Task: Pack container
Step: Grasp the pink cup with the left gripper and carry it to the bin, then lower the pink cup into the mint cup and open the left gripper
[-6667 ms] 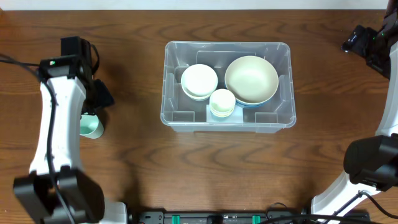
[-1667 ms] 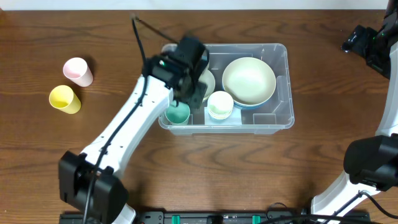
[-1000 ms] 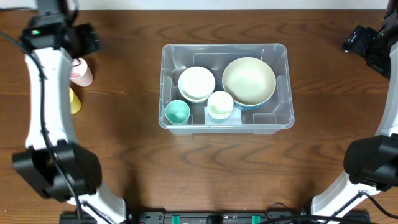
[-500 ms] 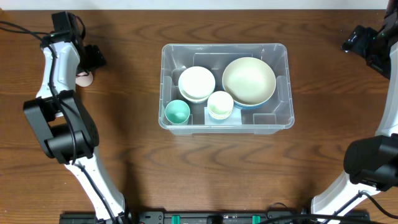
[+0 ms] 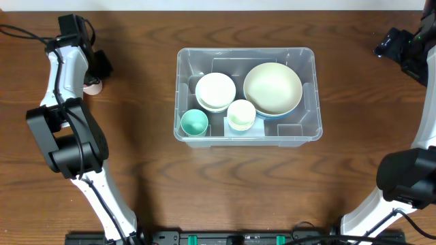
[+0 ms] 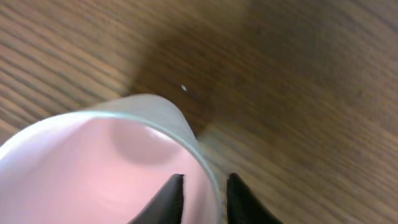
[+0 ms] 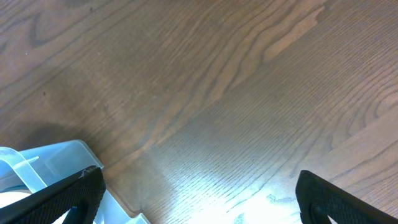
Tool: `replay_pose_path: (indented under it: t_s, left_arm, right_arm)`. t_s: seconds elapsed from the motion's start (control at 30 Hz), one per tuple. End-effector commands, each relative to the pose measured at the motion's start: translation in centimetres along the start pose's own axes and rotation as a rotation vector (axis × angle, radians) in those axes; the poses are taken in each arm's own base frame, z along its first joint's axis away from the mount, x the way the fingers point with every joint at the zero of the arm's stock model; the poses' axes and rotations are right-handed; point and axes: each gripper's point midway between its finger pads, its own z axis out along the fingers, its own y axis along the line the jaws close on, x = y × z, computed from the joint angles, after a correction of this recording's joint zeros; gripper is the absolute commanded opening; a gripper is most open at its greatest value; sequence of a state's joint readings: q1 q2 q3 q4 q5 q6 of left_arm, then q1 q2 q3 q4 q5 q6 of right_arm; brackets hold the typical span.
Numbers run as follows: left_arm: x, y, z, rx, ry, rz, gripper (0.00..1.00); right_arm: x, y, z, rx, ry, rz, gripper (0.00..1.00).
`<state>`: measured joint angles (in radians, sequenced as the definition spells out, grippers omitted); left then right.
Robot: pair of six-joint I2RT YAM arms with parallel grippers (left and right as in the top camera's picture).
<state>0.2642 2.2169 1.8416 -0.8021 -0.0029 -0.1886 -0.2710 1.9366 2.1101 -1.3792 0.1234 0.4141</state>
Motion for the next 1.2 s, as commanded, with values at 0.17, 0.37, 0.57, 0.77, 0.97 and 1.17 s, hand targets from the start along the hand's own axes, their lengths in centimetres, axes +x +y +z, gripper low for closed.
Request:
replay_pose_path:
  t_s: [0.17, 0.37, 0.57, 0.77, 0.97, 1.17]
  left_arm:
    - [1.5, -2.3, -2.4, 0.081, 0.053, -0.009, 0.06]
    - [2.3, -7.6, -9.0, 0.309, 0.030, 0.044, 0.06]
    - [5.1, -12.0, -17.7, 0.386, -0.074, 0.271, 0.06]
    - [12.5, -16.8, -25.1, 0.464, -0.118, 0.667, 0.06]
    - [20.2, -18.9, -25.9, 0.419, -0.023, 0.999, 0.06]
    - [23.8, -18.8, -23.8, 0.311, 0.084, 1.111, 0.06]
  right_arm:
    - [0.0, -0.2, 0.2, 0.006, 0.004, 0.019, 0.99]
    - [0.0, -0.2, 0.2, 0.006, 0.004, 0.019, 0.99]
    - [0.0, -0.2, 0.2, 0.006, 0.004, 0.019, 0.99]
    - [0.0, -0.2, 0.2, 0.006, 0.004, 0.019, 0.99]
    - [0.0, -0.2, 0.2, 0.006, 0.004, 0.019, 0.99]
    - [0.0, -0.2, 0.2, 0.006, 0.004, 0.019, 0.99]
